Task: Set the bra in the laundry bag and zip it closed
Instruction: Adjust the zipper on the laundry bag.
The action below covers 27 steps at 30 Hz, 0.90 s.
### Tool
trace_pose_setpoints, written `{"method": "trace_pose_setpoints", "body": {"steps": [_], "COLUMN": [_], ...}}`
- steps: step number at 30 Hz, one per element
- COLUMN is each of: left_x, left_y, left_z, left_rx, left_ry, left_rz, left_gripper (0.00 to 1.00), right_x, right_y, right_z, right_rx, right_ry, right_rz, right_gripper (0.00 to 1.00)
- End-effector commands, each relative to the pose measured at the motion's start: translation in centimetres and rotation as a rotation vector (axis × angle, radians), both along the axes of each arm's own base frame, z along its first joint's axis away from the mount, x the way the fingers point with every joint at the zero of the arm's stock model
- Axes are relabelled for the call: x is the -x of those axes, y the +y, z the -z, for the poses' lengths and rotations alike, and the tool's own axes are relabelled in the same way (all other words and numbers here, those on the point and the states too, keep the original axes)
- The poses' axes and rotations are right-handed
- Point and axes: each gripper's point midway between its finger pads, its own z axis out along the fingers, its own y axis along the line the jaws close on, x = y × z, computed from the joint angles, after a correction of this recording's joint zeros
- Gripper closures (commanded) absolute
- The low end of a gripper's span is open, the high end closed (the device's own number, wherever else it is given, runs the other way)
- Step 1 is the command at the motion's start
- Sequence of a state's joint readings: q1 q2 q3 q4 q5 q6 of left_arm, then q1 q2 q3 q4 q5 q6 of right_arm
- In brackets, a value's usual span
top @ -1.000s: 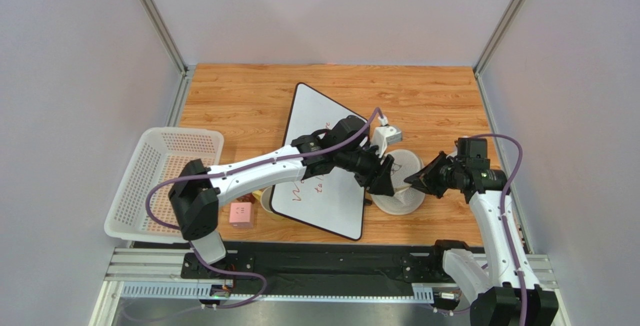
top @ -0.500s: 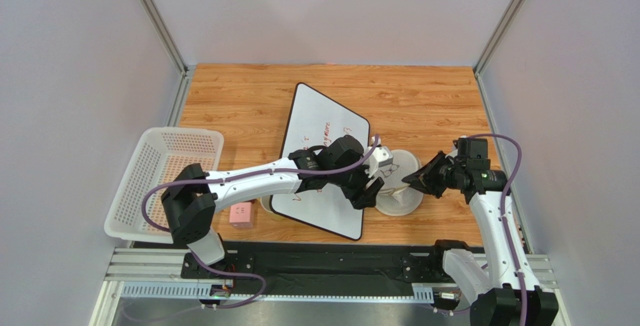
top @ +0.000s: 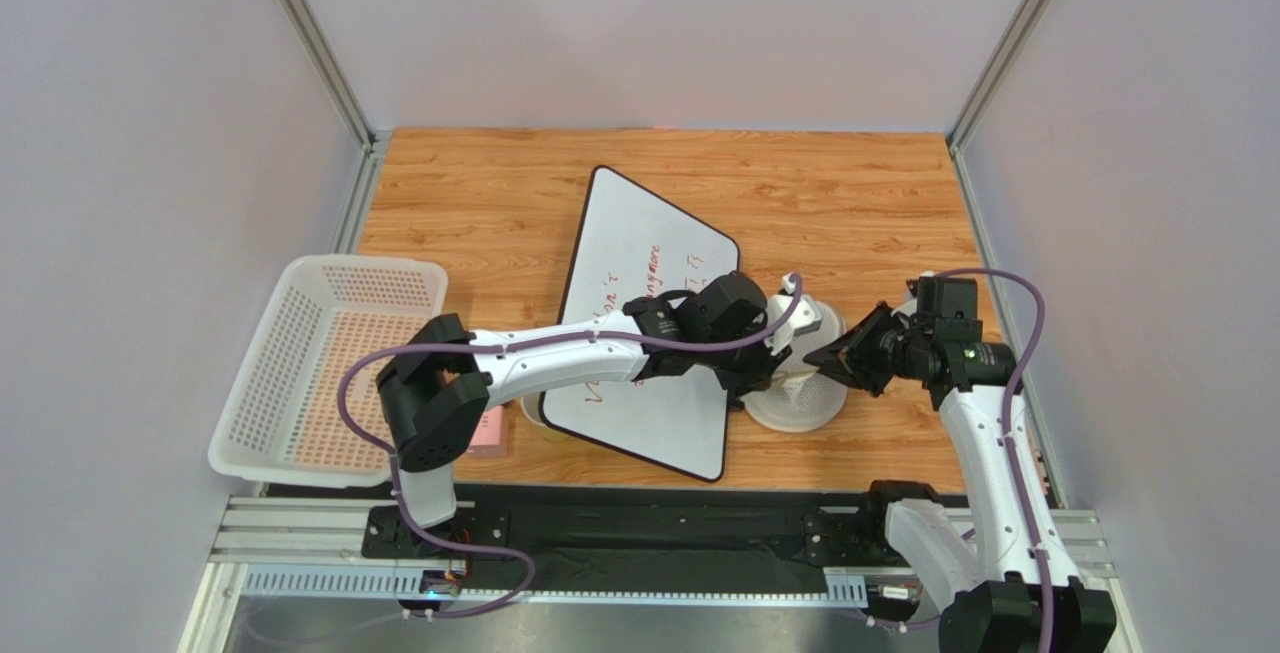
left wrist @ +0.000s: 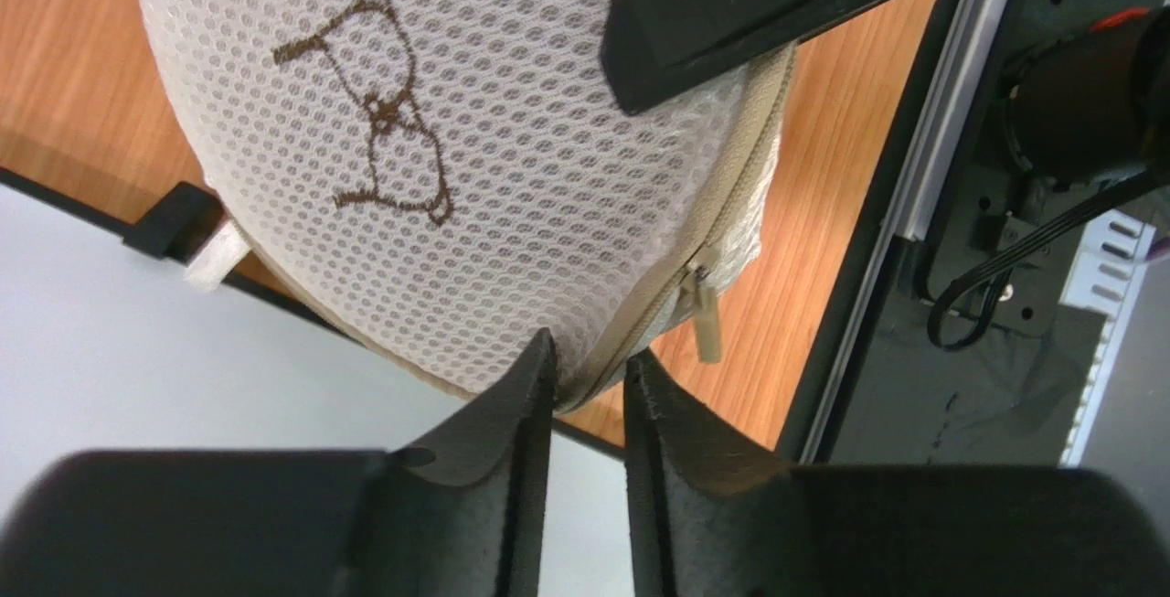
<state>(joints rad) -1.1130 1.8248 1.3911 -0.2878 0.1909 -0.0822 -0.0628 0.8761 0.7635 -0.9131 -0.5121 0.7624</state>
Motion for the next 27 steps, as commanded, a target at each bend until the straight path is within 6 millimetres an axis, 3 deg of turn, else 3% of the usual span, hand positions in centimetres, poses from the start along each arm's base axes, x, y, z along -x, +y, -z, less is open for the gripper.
{"method": "trace_pose_setpoints", "body": {"steps": [1,3,4,6,9,13,15,20,23,27], "left_x": [-1.5,-0.9,-0.6,0.1,1.1,2.3,2.6,3.6,4.0,4.3], "left_y": [-1.0,-1.3,-1.3,-1.5,-1.6,-1.6,-1.6,-1.7,-1.8,-1.9], "left_z": [-1.9,-2.6,-3.1,-4.1,-4.8,-5.2,-5.4,-6.0,-6.5,-6.9], "left_rx": [0.033,0.062,0.080,0.111,0.132,0.124,0.129,0.136,0.146,0.149], "left_ry": [-0.069,-0.051,-0.036,-0.008,0.047,0.114,0.134,0.181,0.196,0.212], "left_rz": [-0.040,-0.021,-0.021,-0.001,0.006,0.033,0.037,0.071,0.090,0.101], "left_gripper": [1.00,1.00,1.00,1.00,1.00,1.00,1.00,1.00,1.00,1.00], "right_x": [0.1,0.6,0.9,1.4,2.2,2.8,3.0,3.5,3.6,3.6], "right_y": [0.4,0.1,-0.1,-1.2,-2.9,-3.9,-3.8,-1.5,-0.2,1.5], "right_z": [-1.6,-1.2,-1.0,-0.9,-1.4,-2.3,-3.4,-6.3,-6.3,-6.2], "right_rx": [-0.009,0.024,0.041,0.119,0.235,0.321,0.337,0.291,0.231,0.159], "right_ry": [-0.056,-0.051,-0.037,-0.040,-0.057,-0.097,-0.148,-0.349,-0.426,-0.467], "right_rz": [-0.043,-0.080,-0.081,-0.075,-0.044,-0.034,-0.059,-0.140,-0.173,-0.229], "right_gripper": [0.89,0.75,0.61,0.45,0.39,0.39,0.44,0.62,0.69,0.70]}}
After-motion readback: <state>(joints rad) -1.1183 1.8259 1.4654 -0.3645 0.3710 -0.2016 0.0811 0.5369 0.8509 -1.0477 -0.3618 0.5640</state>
